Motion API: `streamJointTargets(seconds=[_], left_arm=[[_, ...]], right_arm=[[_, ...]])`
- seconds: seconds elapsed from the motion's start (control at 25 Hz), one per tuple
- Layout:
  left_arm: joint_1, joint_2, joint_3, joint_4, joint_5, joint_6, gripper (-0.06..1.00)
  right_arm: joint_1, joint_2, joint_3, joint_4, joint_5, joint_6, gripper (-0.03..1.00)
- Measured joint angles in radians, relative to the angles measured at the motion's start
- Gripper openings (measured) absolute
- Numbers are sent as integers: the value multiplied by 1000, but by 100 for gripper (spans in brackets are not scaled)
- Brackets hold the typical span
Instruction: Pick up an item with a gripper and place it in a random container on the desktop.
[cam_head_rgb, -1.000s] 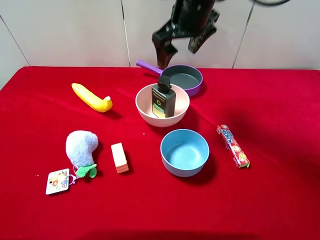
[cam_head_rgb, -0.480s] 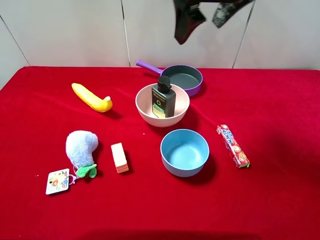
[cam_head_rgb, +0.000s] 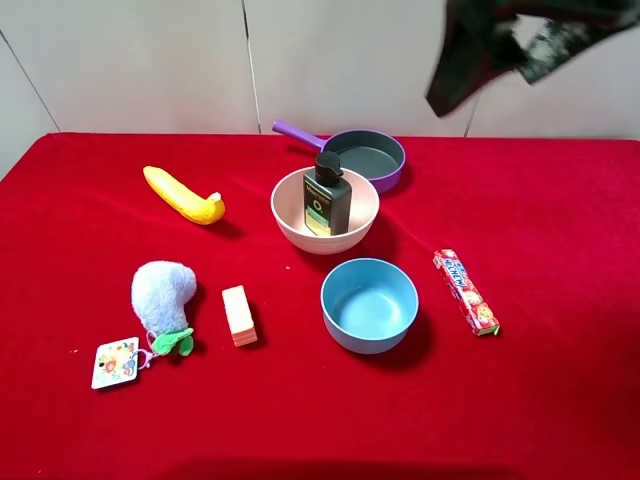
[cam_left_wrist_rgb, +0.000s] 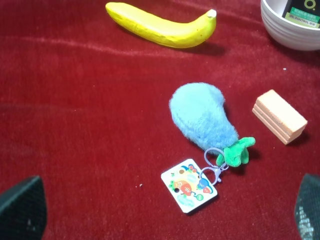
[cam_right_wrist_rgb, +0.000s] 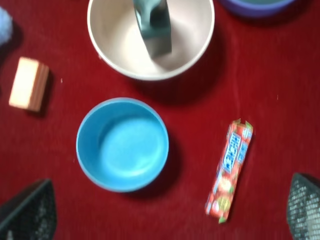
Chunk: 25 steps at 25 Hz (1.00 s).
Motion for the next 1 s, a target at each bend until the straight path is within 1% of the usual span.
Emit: streamJointTargets(seconds=[0.44, 0.8, 0.92, 1.0], left_arm=[[0, 0, 0, 0, 0, 0, 100], [0, 0, 0, 0, 0, 0, 100], [0, 0, 0, 0, 0, 0, 100], [0, 0, 0, 0, 0, 0, 100]], right_arm=[[0, -303, 289, 0, 1, 1, 69], [-3, -607, 488, 0, 2, 44, 69], [-56, -713, 558, 4, 3, 44, 69], [-126, -800, 608, 3, 4, 49, 69]])
